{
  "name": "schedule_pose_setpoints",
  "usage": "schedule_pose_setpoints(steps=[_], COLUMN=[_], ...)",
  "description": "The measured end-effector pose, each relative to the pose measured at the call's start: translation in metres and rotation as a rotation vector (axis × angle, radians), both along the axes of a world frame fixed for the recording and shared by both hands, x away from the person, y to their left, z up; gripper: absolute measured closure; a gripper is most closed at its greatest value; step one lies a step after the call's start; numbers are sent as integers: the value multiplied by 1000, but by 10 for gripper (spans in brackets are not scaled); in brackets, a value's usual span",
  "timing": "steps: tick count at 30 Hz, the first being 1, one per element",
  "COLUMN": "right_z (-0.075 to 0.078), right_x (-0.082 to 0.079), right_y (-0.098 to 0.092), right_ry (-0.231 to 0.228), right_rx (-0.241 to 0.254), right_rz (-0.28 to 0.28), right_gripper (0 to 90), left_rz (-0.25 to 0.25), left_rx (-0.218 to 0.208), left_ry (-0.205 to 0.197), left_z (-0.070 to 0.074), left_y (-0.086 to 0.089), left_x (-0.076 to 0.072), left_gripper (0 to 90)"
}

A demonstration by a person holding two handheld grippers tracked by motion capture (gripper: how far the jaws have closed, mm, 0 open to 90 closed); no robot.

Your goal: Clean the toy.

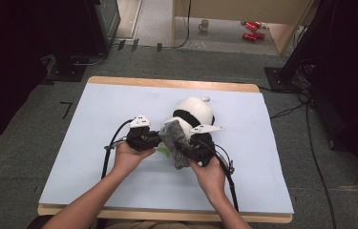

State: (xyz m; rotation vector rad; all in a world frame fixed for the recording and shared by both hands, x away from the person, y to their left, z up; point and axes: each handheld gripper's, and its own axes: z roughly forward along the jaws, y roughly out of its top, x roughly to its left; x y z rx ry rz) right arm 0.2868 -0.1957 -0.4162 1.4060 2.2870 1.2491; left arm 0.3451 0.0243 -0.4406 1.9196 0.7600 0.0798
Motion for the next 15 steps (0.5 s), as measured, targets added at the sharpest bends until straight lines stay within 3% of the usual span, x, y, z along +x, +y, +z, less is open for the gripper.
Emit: schedule_pose_setpoints(steps=[8,15], right_z=[-16,-29], right_x=[-5,-6], right_y=[5,14], right_ry=[13,61], right_rx=[-29,-76], right_rz=[28,59], right_gripper=[783,784], left_rz=[-10,-11], left_rx=[1,1], left_ry=[18,19], left_z=[-1,0], left_y=[0,1], left_x=[1,2], left_gripper=[777,775])
